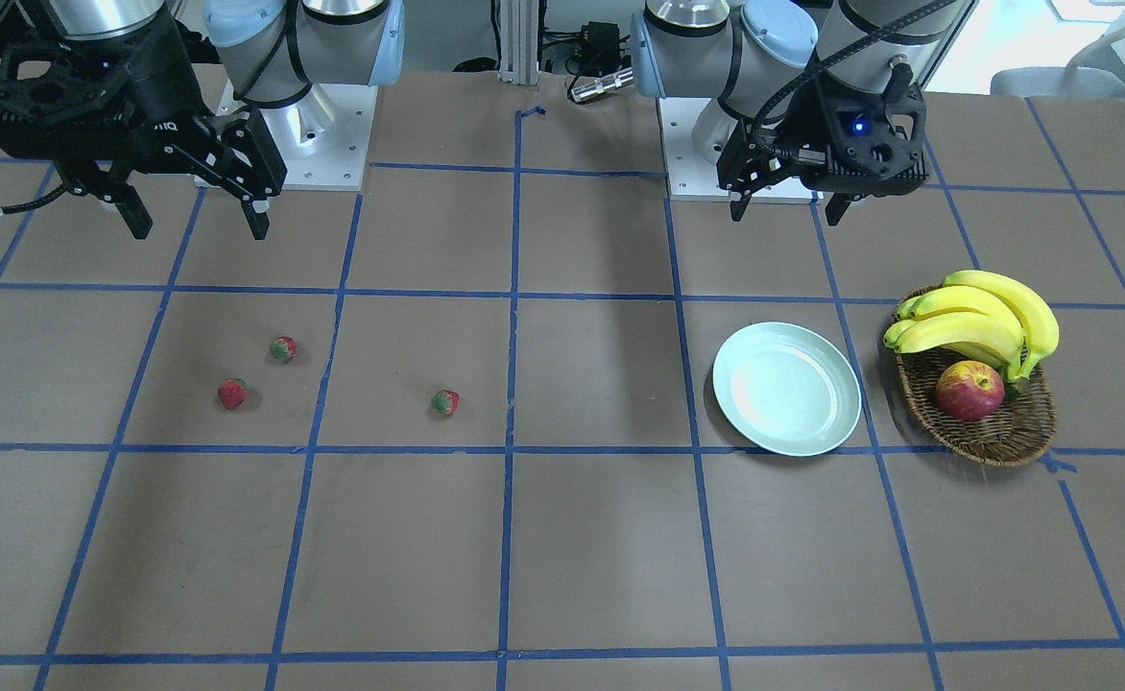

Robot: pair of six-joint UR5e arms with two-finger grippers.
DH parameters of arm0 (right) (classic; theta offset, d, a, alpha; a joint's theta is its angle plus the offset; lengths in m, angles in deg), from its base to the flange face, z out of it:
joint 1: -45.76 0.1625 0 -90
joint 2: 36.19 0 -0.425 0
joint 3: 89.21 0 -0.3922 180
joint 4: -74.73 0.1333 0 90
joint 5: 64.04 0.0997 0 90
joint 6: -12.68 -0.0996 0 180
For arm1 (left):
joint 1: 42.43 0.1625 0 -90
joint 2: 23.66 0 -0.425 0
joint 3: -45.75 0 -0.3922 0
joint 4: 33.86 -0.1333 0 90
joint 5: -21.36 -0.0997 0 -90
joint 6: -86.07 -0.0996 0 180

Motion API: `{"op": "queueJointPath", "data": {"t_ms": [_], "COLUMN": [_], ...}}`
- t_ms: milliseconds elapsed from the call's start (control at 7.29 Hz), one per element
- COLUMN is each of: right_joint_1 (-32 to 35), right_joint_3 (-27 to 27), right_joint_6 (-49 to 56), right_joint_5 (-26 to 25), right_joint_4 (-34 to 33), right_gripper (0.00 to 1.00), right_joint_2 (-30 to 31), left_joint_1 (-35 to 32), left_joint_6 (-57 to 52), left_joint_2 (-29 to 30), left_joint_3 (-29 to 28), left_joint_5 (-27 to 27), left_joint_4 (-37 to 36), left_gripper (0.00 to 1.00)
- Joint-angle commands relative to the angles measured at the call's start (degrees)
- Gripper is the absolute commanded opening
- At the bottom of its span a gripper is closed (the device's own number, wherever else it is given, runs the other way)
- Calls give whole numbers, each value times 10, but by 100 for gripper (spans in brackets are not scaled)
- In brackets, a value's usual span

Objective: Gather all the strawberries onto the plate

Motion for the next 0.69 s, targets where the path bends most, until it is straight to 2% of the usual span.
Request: {"op": "queueJointPath", "data": {"t_ms": [0,549], "right_joint_1": [1,0], "right_joint_3": [-1,-8], "right_joint_6": [-1,1], "right_joint_5": [0,-2], "right_joint_4": [0,8], "right_gripper": [100,100], "right_joint_2": [0,-1], "left_joint_1": [-1,-1], "left_joint_6": [0,0], "left_joint_2": [1,2], "left_joint_3": [0,3], "left_joint_5": [2,1], "left_joint_4": [-1,0], "left_gripper": [100,100]}}
